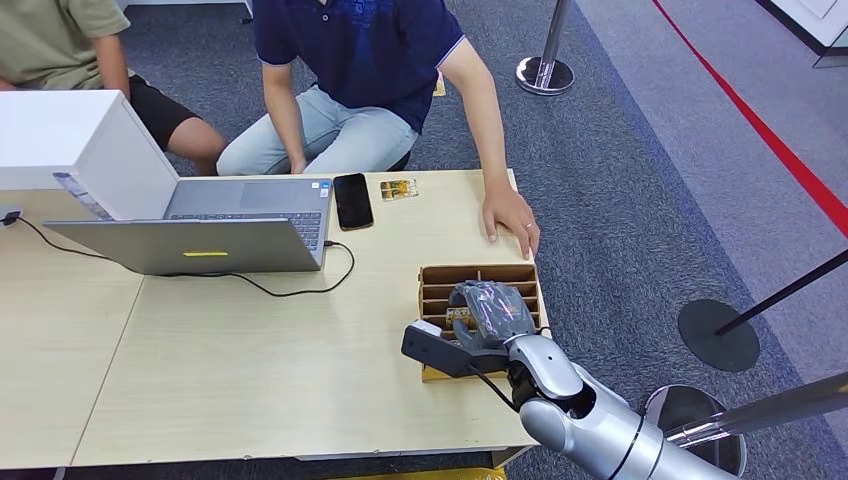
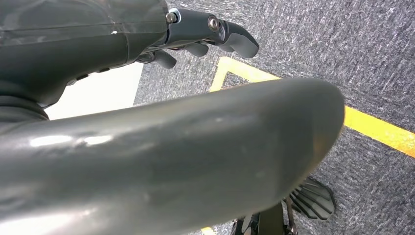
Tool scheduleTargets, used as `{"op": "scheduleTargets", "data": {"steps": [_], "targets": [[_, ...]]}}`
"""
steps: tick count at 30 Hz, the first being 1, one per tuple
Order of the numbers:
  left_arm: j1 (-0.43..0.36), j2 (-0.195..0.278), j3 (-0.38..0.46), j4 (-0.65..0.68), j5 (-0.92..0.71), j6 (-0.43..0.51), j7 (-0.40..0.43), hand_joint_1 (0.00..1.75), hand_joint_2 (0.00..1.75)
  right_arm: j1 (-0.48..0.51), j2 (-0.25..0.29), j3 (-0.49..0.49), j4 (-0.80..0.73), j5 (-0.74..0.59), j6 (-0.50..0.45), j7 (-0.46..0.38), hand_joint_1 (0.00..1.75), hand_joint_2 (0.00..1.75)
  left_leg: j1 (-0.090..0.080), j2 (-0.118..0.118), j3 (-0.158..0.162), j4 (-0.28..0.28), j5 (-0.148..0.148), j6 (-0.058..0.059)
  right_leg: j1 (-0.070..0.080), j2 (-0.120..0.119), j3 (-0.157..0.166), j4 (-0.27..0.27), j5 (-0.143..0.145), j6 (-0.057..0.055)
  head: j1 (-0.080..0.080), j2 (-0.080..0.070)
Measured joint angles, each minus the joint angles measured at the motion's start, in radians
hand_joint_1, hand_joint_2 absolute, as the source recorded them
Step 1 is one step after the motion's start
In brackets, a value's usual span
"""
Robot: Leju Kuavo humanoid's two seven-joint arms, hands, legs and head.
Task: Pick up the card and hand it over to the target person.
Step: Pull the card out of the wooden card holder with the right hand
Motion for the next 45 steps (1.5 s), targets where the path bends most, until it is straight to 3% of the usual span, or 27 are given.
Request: {"op": "scheduleTargets", "data": {"steps": [31, 35, 39, 45], "targets": [[-0.001, 0.002, -0.005, 0.001, -0.006, 0.006, -0.011, 0.00, 0.00, -0.004, -0.008, 0.012, -0.016, -0.007, 0.029, 0.000, 1.05, 1.75, 0.000, 0.000, 0.000, 0.000, 0.000, 0.000, 0.000, 0.000, 0.000, 0.000, 0.000, 0.000, 0.000, 0.000], [-0.001, 0.004, -0.006, 0.000, -0.008, 0.007, -0.017, 0.00, 1.75, 0.002, -0.012, 0.010, -0.025, -0.009, 0.030, 0.002, 1.20, 1.75, 0.000, 0.000, 0.000, 0.000, 0.000, 0.000, 0.000, 0.000, 0.000, 0.000, 0.000, 0.000, 0.000, 0.000], [-0.001, 0.005, -0.006, 0.000, -0.008, 0.008, -0.021, 0.00, 1.75, 0.002, -0.010, 0.007, -0.024, -0.010, 0.027, 0.003, 1.49, 1.75, 0.000, 0.000, 0.000, 0.000, 0.000, 0.000, 0.000, 0.000, 0.000, 0.000, 0.000, 0.000, 0.000, 0.000], [0.000, 0.005, -0.007, -0.002, -0.010, 0.002, -0.025, 0.00, 1.75, 0.003, -0.009, 0.007, -0.024, -0.010, 0.027, 0.003, 1.51, 1.75, 0.000, 0.000, 0.000, 0.000, 0.000, 0.000, 0.000, 0.000, 0.000, 0.000, 0.000, 0.000, 0.000, 0.000]]}}
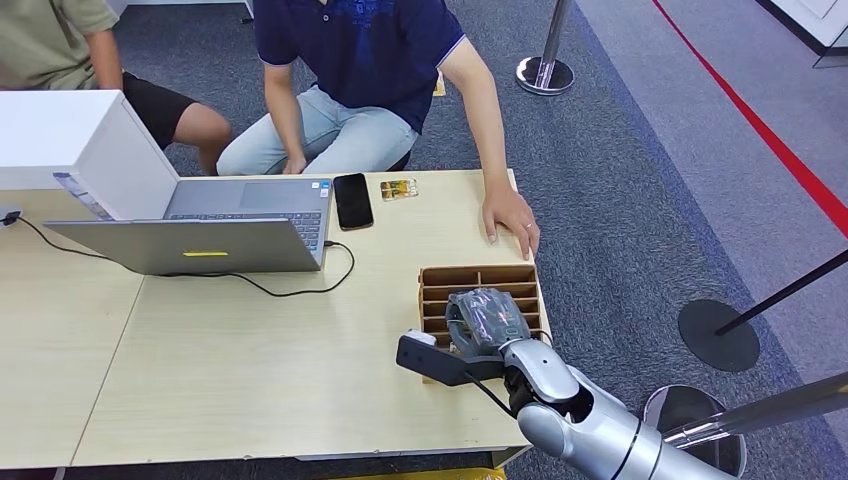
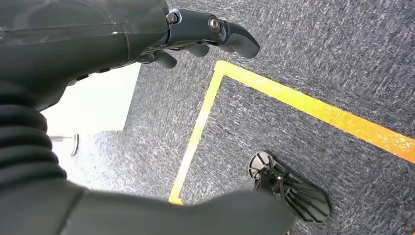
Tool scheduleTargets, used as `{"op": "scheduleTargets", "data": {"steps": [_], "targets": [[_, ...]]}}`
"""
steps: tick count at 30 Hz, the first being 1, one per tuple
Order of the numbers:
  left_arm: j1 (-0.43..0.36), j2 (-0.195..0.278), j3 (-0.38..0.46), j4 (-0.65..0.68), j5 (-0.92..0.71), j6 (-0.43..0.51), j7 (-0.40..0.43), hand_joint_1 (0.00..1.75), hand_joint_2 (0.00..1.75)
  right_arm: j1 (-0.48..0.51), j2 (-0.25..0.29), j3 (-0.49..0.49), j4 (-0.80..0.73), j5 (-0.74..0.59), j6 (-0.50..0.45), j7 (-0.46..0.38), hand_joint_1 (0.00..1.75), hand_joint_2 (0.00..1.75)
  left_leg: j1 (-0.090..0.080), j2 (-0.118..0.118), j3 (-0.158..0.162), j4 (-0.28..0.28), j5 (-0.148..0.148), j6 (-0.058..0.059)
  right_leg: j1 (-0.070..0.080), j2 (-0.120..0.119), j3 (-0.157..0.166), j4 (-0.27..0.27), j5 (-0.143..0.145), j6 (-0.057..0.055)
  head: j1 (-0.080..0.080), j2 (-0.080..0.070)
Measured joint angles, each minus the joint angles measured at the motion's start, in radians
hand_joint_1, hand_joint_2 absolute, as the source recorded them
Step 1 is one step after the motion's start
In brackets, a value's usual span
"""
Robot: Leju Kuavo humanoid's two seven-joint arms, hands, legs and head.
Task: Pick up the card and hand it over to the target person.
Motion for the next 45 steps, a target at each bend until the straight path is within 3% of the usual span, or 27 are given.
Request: {"op": "scheduleTargets", "data": {"steps": [8, 21, 28, 34, 45], "targets": [[-0.001, 0.002, 0.006, 0.002, -0.001, 0.009, -0.024, 0.00, 1.75, 0.002, 0.000, 0.000, -0.005, 0.009, -0.010, -0.005, 1.50, 1.75, 0.000, 0.000, 0.000, 0.000, 0.000, 0.000, 0.000, 0.000, 0.000, 0.000, 0.000, 0.000, 0.000, 0.000], [0.000, -0.004, 0.000, 0.000, -0.010, 0.004, -0.016, 0.00, 1.75, 0.042, 0.008, -0.087, -0.138, 0.155, -0.264, -0.122, 1.50, 1.75, 0.000, -0.001, -0.001, 0.001, 0.000, 0.000, 0.000, -0.001, -0.001, 0.001, -0.001, 0.000, 0.000, 0.000], [0.000, 0.000, -0.009, 0.000, -0.021, -0.003, -0.012, 0.00, 1.75, 0.035, 0.024, -0.110, -0.150, 0.176, -0.298, -0.140, 1.50, 1.75, 0.000, 0.000, -0.001, 0.001, 0.000, 0.000, 0.000, 0.000, -0.001, 0.001, 0.000, 0.000, 0.000, 0.000], [-0.001, 0.005, -0.024, 0.000, -0.042, -0.020, -0.003, 0.00, 1.75, -0.029, 0.068, -0.091, -0.054, 0.173, -0.272, -0.147, 1.50, 1.75, 0.000, 0.002, 0.000, 0.000, 0.000, 0.000, 0.000, 0.002, -0.001, 0.001, 0.000, 0.000, 0.000, 0.000], [-0.003, 0.024, -0.068, 0.001, -0.086, -0.066, -0.007, 0.00, 1.75, -0.231, 0.181, -0.045, 0.300, 0.128, -0.300, -0.197, 1.50, 1.75, 0.000, 0.005, 0.001, 0.000, 0.000, 0.000, 0.000, 0.005, -0.001, 0.001, 0.001, 0.000, 0.000, 0.000]]}}
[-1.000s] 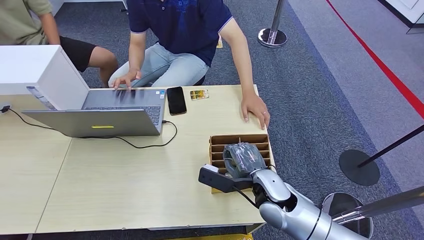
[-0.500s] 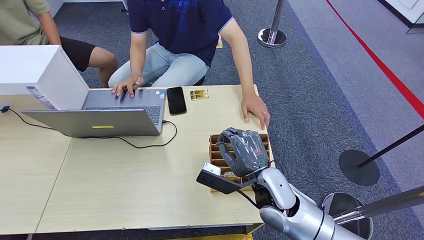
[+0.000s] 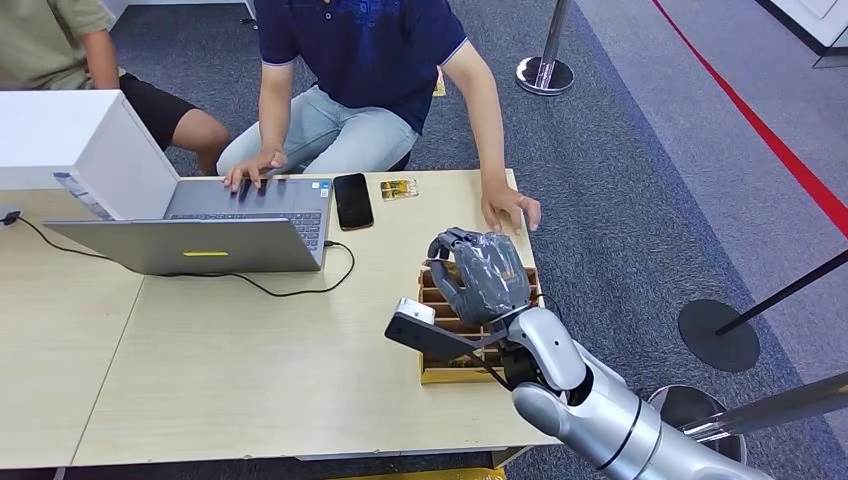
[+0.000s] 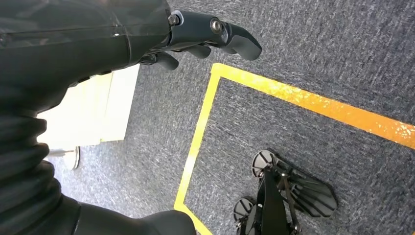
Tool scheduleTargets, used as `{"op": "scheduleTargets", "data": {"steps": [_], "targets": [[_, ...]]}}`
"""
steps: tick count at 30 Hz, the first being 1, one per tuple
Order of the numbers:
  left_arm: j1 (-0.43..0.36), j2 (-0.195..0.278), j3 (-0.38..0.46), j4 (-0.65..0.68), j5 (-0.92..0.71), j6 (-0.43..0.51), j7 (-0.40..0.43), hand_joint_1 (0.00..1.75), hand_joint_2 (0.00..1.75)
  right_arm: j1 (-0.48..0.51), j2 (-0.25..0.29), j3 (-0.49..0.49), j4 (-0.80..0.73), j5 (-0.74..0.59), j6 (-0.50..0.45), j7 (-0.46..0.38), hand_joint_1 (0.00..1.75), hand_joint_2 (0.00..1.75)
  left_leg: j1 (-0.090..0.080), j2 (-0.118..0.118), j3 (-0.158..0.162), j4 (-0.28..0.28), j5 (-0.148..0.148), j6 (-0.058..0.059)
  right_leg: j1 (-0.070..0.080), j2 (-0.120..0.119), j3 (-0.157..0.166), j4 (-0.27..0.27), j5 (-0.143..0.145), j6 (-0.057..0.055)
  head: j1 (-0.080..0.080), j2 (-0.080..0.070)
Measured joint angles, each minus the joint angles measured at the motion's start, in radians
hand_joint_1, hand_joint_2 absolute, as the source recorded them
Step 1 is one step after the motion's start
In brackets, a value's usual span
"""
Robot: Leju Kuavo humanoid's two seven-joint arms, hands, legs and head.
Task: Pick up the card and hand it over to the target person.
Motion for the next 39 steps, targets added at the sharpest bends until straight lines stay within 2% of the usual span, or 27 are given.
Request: {"op": "scheduleTargets", "data": {"steps": [7, 19, 25, 29, 33, 37, 39], "targets": [[0.000, -0.006, -0.013, 0.000, -0.013, -0.007, 0.006, 0.00, 1.75, -0.089, 0.034, 0.008, 0.192, -0.043, -0.029, -0.022, 1.50, 1.75, 0.000, 0.000, 0.001, -0.001, 0.001, 0.000, 0.000, 0.000, 0.001, -0.001, 0.001, 0.000, 0.000, 0.000], [-0.001, -0.009, -0.027, -0.001, -0.025, -0.015, 0.002, 0.00, 1.75, -0.139, 0.050, 0.011, 0.384, -0.031, -0.110, -0.044, 1.50, 1.75, 0.000, -0.003, 0.000, -0.001, 0.001, 0.000, 0.000, -0.004, 0.002, -0.001, 0.000, 0.000, 0.000, 0.000], [-0.001, -0.005, -0.039, -0.003, -0.036, -0.026, -0.003, 0.00, 1.75, -0.156, 0.056, 0.010, 0.434, -0.032, -0.112, -0.049, 1.50, 1.75, 0.000, -0.003, 0.000, -0.001, 0.001, 0.000, 0.000, -0.003, 0.001, -0.002, 0.001, -0.001, 0.000, 0.000], [-0.002, -0.002, -0.052, -0.002, -0.050, -0.032, -0.011, 0.00, 1.75, -0.148, 0.049, 0.008, 0.430, -0.033, -0.117, -0.055, 0.00, 1.75, 0.000, -0.005, -0.001, 0.000, 0.001, 0.000, 0.000, -0.005, 0.001, -0.001, -0.001, 0.000, 0.000, 0.000], [-0.001, -0.001, -0.034, -0.001, -0.033, -0.032, -0.015, 0.00, 1.75, -0.138, 0.043, 0.008, 0.419, -0.034, -0.111, -0.055, 0.00, 1.75, 0.000, -0.005, -0.001, 0.000, 0.001, 0.000, 0.000, -0.005, 0.001, -0.001, -0.001, 0.000, 0.000, 0.000], [-0.001, 0.001, -0.034, -0.001, -0.032, -0.032, -0.011, 0.00, 0.00, -0.133, 0.039, 0.007, 0.414, -0.036, -0.111, -0.054, 0.00, 1.75, 0.000, -0.005, -0.001, 0.000, 0.001, 0.000, 0.000, -0.006, 0.001, -0.001, -0.001, 0.000, 0.000, 0.000], [-0.001, 0.002, -0.033, -0.001, -0.031, -0.030, -0.010, 0.00, 0.00, -0.127, 0.030, -0.004, 0.395, -0.043, -0.122, -0.054, 0.00, 1.75, 0.000, -0.005, -0.002, 0.000, 0.001, 0.000, 0.000, -0.006, 0.000, 0.000, -0.001, 0.000, 0.000, 0.000]]}}
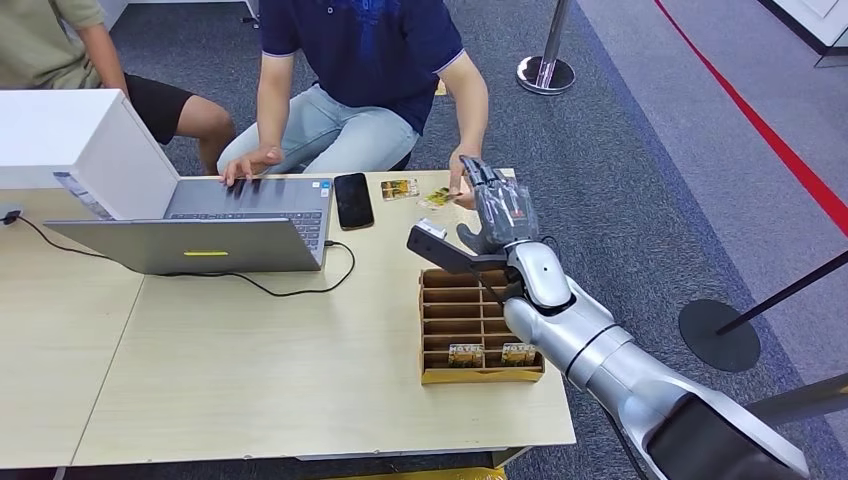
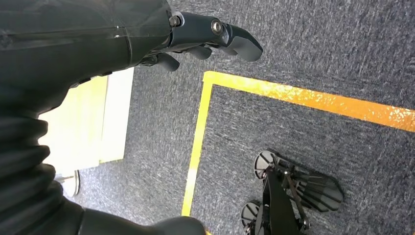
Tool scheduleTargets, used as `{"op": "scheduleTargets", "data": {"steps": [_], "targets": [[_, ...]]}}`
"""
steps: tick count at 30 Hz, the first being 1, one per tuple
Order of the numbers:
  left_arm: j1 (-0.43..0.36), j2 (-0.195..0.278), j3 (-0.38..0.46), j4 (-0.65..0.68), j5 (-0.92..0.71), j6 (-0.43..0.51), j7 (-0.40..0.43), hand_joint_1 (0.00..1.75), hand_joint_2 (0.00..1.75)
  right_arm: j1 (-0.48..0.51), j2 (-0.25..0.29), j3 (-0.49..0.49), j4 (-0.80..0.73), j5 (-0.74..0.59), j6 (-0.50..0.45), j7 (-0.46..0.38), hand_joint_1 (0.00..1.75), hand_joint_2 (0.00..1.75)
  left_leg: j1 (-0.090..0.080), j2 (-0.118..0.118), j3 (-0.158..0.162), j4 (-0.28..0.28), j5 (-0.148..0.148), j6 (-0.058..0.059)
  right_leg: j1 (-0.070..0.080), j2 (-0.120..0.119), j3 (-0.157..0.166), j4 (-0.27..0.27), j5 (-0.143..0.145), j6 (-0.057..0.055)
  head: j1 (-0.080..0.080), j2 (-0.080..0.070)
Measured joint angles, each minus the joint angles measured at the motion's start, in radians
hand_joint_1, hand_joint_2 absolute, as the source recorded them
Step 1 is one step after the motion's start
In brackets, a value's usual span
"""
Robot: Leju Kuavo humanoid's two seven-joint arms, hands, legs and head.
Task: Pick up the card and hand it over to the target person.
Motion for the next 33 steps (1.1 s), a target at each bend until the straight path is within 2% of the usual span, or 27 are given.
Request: {"op": "scheduleTargets", "data": {"steps": [4, 11, 14, 20, 23, 27, 33], "targets": [[0.000, 0.001, 0.004, -0.001, 0.004, 0.006, -0.003, 0.00, 0.00, 0.034, -0.048, -0.068, -0.096, -0.067, -0.056, -0.004, 0.00, 1.75, 0.000, -0.001, 0.000, 0.000, 0.000, 0.000, 0.000, -0.001, 0.000, 0.000, 0.000, 0.000, 0.000, 0.000], [0.001, 0.002, 0.026, -0.001, 0.020, 0.021, -0.013, 0.00, 0.00, 0.124, -0.184, -0.247, -0.301, -0.325, -0.138, -0.040, 0.00, 1.75, 0.000, -0.007, -0.002, 0.002, 0.000, 0.001, 0.000, -0.007, 0.000, 0.000, -0.002, 0.001, 0.000, 0.000], [0.001, 0.001, 0.033, -0.001, 0.025, 0.025, -0.017, 0.00, 0.00, 0.162, -0.240, -0.300, -0.356, -0.383, -0.161, -0.040, 0.00, 1.75, 0.000, -0.008, -0.002, 0.002, 0.000, 0.001, 0.000, -0.008, 0.000, 0.000, -0.002, 0.001, 0.000, 0.000], [0.002, -0.001, 0.050, -0.001, 0.041, 0.035, -0.026, 0.00, 0.00, 0.316, -0.343, -0.472, -0.464, -0.547, -0.239, -0.080, 0.00, 1.75, -0.001, -0.010, -0.002, 0.002, 0.000, 0.001, -0.001, -0.009, 0.001, -0.001, -0.002, 0.001, 0.000, 0.000], [0.002, -0.004, 0.057, -0.001, 0.049, 0.040, -0.031, 0.00, 0.00, 0.419, -0.353, -0.594, -0.493, -0.646, -0.246, -0.141, 0.00, 1.75, -0.001, -0.010, -0.002, 0.002, 0.000, 0.001, -0.001, -0.010, 0.001, -0.001, -0.002, 0.001, 0.000, 0.000], [0.002, -0.020, 0.044, 0.000, 0.038, 0.048, -0.023, 0.00, 0.00, 0.634, -0.353, -0.845, -0.524, -0.798, -0.246, -0.255, 0.00, 1.75, -0.001, -0.011, 0.000, 0.000, 0.000, 0.001, 0.000, -0.011, 0.003, -0.003, -0.002, 0.000, 0.000, 0.000], [0.002, -0.024, 0.044, -0.002, 0.037, 0.054, -0.038, 0.00, 0.00, 0.756, -0.310, -1.043, -0.407, -1.037, -0.231, -0.400, 0.00, 1.75, -0.001, -0.010, -0.001, 0.001, -0.001, 0.002, -0.001, -0.011, 0.002, -0.002, -0.002, 0.001, 0.000, 0.000]]}}
